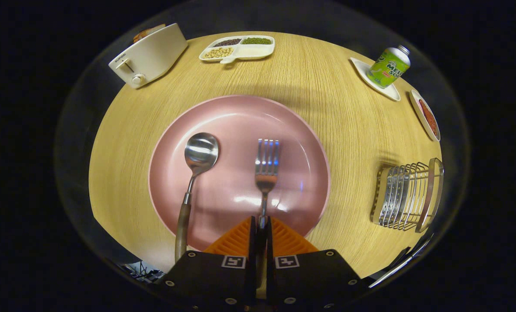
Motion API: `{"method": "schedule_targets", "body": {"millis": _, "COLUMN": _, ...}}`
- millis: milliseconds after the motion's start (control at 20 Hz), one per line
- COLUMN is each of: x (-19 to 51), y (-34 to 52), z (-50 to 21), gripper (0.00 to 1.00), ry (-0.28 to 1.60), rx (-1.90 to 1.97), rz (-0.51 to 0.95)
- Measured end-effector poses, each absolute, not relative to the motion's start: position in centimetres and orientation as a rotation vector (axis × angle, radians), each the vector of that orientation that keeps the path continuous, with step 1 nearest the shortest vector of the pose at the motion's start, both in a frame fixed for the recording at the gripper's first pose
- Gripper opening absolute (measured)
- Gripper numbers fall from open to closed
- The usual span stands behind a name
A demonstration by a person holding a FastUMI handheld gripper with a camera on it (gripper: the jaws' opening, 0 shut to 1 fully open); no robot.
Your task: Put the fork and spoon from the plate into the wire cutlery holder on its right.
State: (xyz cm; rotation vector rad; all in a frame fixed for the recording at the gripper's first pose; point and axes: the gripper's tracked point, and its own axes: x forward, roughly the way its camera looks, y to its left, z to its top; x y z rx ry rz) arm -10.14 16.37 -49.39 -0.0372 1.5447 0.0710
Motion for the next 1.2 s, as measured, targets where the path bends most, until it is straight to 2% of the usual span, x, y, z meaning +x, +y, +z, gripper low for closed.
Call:
{"method": "schedule_targets", "body": {"millis": 50, "x": -10.0, "y": 16.4, "z": -49.3, "gripper": 0.06, "ry": 1.540, "rx": -0.031, "rz": 0.069}}
{"method": "schedule_targets", "body": {"millis": 150, "x": -9.5, "y": 16.5, "z": -48.5, "gripper": 0.05, "ry": 1.513, "rx": -0.015, "rz": 0.056}}
{"method": "schedule_targets", "body": {"millis": 500, "x": -7.1, "y": 14.6, "z": -42.3, "gripper": 0.05, "ry": 1.324, "rx": 0.074, "rz": -0.016}}
{"method": "schedule_targets", "body": {"millis": 900, "x": -7.5, "y": 8.1, "z": -34.6, "gripper": 0.05, "ry": 1.171, "rx": 0.044, "rz": -0.072}}
{"method": "schedule_targets", "body": {"millis": 1200, "x": -7.7, "y": 1.3, "z": -32.2, "gripper": 0.05, "ry": 1.215, "rx": -0.025, "rz": -0.098}}
